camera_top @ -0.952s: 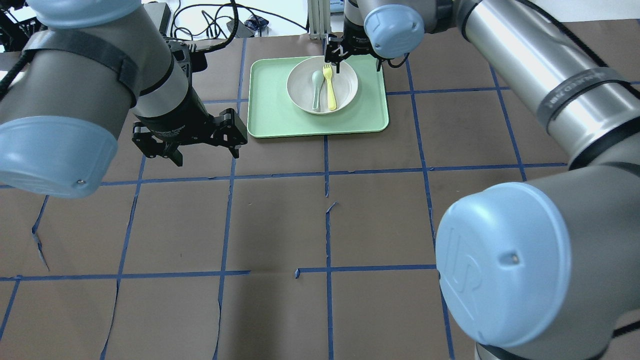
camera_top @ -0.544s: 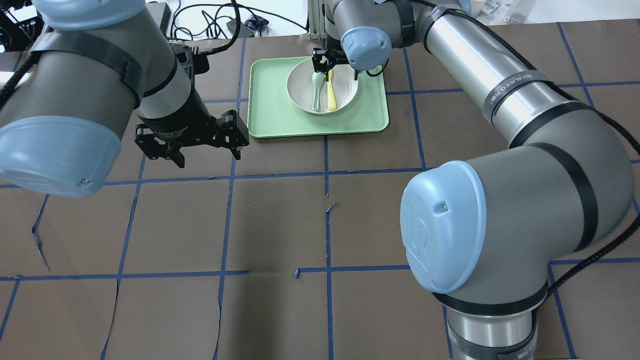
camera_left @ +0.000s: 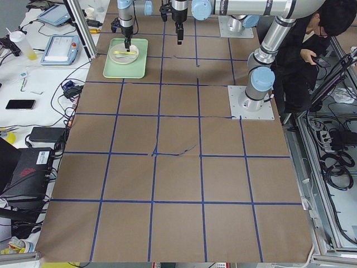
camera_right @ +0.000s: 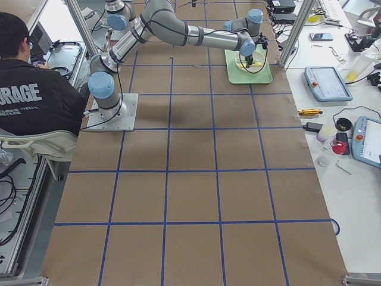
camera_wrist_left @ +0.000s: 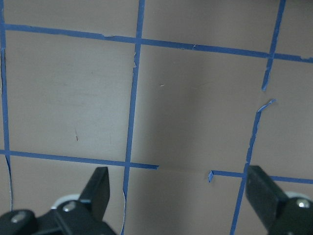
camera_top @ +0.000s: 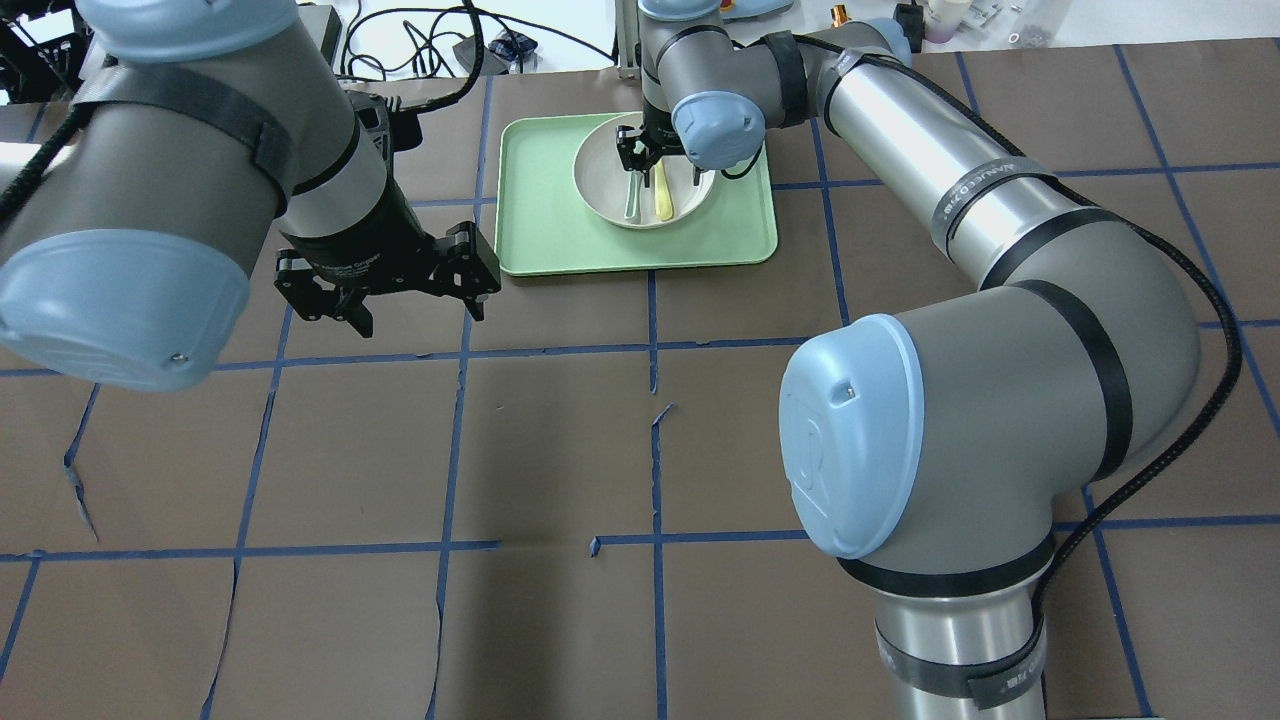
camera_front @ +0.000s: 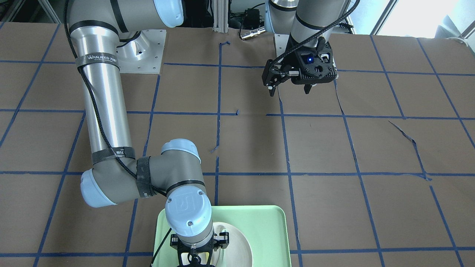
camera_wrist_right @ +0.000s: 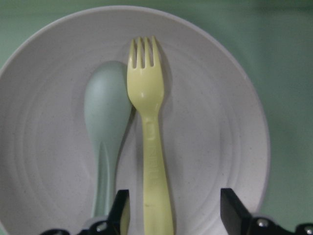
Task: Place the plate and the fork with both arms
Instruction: 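Move the right gripper over the plate and grasp the yellow fork, then lift the fork with the right gripper and set it on the tray beside the plate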
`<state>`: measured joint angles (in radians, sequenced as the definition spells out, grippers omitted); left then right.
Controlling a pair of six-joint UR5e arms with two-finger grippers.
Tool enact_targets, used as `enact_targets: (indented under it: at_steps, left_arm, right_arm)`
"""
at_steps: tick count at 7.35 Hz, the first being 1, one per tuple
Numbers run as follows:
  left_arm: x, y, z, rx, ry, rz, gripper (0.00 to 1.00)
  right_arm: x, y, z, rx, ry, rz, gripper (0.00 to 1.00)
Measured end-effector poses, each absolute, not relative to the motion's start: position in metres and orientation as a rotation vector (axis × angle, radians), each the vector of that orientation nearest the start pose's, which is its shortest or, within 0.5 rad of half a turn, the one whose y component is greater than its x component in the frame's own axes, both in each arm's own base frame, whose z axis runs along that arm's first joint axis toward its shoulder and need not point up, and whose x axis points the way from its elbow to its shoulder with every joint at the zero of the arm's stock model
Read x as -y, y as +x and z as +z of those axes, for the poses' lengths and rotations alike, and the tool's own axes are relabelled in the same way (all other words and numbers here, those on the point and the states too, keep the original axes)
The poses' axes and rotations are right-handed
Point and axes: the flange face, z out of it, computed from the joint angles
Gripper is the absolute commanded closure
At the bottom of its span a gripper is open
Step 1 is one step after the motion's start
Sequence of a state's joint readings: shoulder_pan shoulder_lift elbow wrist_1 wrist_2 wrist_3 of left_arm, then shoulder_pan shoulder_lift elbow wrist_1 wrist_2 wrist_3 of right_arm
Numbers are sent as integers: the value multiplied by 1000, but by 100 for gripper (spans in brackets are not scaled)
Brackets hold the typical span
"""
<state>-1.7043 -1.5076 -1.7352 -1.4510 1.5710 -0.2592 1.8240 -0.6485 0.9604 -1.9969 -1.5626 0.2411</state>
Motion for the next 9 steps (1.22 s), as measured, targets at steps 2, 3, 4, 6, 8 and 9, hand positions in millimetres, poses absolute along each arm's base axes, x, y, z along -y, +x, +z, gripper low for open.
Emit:
enact_targets:
  at_steps: [2,3,4,6,8,9]
  left_arm:
    - [444,-193,448,-3139,-199,-29,0]
    - [445,-193,448,-3139,-200,-32,0]
    - [445,-193,448,-3139,-201,-34,0]
    - [446,-193,448,-3139,-201,-36,0]
    - [446,-193,448,-3140,-201,-37,0]
    - [446,-192,448,-3140,-202,-37,0]
  right_arm:
    - [760,341,206,-3099,-33,-161,37]
    - [760,342,202,-3101,-36,-157,42]
    - [761,342,199,-3101,-38,-159,46]
    - [760,342,189,-3106,-40,-154,58]
    - [759,341,188,-3107,-39,-152,75]
    - [759,341,190,-3106,-39,-155,82]
